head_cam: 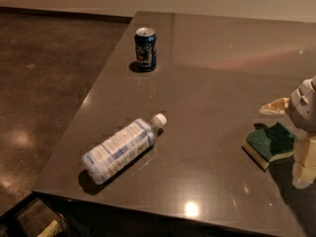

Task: Pick sponge

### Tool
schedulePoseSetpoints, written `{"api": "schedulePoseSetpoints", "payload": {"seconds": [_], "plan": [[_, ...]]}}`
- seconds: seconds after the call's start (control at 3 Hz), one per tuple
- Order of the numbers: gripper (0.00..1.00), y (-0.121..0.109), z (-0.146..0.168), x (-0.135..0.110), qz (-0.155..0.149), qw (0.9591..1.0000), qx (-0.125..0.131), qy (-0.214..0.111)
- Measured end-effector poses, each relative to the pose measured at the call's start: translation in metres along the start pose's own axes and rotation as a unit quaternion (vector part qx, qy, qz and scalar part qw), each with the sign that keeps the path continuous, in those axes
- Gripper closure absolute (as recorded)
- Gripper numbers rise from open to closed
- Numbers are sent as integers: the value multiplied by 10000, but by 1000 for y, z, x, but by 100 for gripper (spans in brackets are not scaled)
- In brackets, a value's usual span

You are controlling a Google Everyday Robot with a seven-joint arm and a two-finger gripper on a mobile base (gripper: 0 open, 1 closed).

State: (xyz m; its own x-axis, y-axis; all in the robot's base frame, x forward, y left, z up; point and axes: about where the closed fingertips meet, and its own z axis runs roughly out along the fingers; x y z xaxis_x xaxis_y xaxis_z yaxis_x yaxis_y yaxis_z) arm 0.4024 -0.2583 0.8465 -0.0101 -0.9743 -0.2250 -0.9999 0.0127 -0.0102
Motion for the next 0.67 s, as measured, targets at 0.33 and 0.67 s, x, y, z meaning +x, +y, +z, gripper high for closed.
{"api": "schedulePoseSetpoints", "payload": {"seconds": [0.33, 0.67], "plan": [[19, 2, 4, -2, -42, 10000, -52, -37], [41, 2, 4, -4, -59, 9999, -103, -101]]}}
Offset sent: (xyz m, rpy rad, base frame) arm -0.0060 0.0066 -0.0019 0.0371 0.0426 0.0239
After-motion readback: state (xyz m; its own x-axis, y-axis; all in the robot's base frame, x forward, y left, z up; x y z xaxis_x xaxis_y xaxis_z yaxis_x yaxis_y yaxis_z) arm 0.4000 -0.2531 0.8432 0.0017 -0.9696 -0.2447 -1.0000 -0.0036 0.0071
